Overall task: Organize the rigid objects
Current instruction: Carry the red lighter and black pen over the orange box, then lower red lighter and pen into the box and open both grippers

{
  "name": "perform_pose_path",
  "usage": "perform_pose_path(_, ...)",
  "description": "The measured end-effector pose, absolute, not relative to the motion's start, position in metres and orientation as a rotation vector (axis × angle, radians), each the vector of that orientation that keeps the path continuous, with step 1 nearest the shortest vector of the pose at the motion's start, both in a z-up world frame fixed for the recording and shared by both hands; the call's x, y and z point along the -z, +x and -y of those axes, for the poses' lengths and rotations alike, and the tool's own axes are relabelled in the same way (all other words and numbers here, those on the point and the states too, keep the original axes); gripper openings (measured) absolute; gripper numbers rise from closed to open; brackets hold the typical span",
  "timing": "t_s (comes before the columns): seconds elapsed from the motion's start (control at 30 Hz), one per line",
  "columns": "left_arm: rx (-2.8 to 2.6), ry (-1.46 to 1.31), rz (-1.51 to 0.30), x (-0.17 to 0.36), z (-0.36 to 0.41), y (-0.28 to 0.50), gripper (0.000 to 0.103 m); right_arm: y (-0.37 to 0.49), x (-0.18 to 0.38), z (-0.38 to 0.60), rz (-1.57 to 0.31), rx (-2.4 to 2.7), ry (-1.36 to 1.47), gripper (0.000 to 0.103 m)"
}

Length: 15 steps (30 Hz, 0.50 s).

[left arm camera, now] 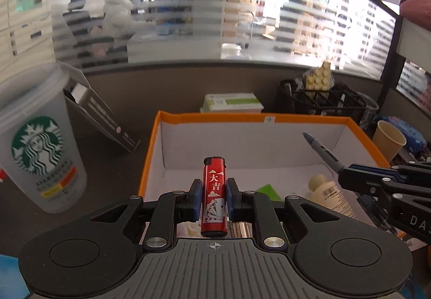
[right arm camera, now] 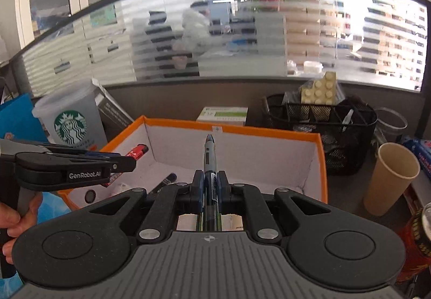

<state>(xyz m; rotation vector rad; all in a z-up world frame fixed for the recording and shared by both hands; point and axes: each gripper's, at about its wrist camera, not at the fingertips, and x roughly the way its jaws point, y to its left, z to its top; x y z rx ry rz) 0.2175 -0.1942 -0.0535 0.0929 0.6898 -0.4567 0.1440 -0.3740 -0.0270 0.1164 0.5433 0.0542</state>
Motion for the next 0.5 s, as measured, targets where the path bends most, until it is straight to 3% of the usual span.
perform_pose_path(0.5,0.456,0.143,-0.748,0.073,0.203,0.226,0.017,0.181,0.06,0.352,-0.678,-0.057,0.047,0.009)
